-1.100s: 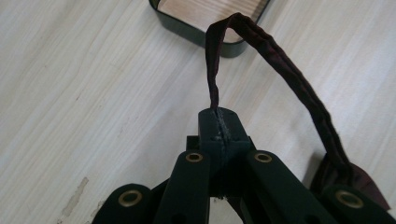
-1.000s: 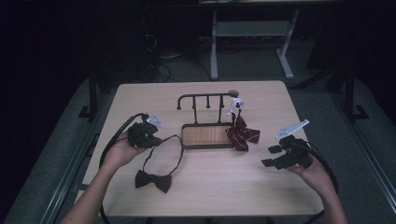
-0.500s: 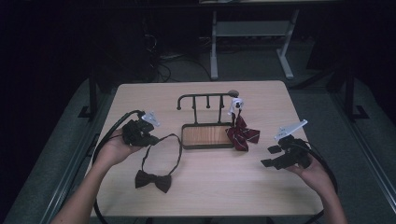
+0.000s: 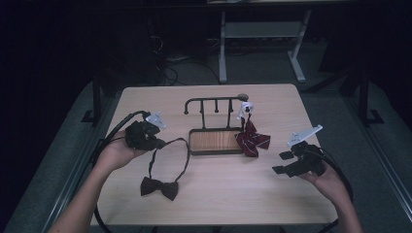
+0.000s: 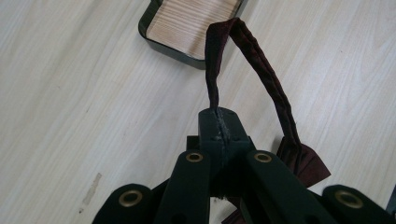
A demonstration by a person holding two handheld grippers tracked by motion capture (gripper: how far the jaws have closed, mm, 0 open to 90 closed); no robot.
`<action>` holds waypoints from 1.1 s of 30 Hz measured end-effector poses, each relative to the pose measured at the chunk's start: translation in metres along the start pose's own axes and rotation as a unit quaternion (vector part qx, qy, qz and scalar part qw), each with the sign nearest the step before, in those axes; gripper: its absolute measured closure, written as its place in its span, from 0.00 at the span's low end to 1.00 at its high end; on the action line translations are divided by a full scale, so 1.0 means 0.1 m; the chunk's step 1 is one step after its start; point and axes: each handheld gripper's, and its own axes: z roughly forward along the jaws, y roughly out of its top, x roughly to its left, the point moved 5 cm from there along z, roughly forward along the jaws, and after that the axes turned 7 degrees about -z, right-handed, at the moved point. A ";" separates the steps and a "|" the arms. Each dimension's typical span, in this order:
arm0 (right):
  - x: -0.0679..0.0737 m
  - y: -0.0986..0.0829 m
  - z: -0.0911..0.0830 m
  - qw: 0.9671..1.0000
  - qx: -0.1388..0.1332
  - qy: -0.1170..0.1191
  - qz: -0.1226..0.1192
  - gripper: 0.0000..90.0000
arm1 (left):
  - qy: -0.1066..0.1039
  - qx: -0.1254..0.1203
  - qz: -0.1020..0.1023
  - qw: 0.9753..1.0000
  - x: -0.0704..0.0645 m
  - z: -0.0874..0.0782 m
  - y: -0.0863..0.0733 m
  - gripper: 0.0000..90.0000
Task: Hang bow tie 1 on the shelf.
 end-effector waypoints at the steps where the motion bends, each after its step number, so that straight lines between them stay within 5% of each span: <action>1: 0.00 0.00 -0.01 1.000 -0.001 0.000 0.001 0.39 | -0.001 0.000 -0.001 1.000 0.00 0.00 0.00 1.00; 33: -0.01 -0.01 -0.04 1.000 -0.004 -0.002 -0.002 0.39 | 0.001 -0.015 0.023 1.000 -0.04 -0.32 0.21 1.00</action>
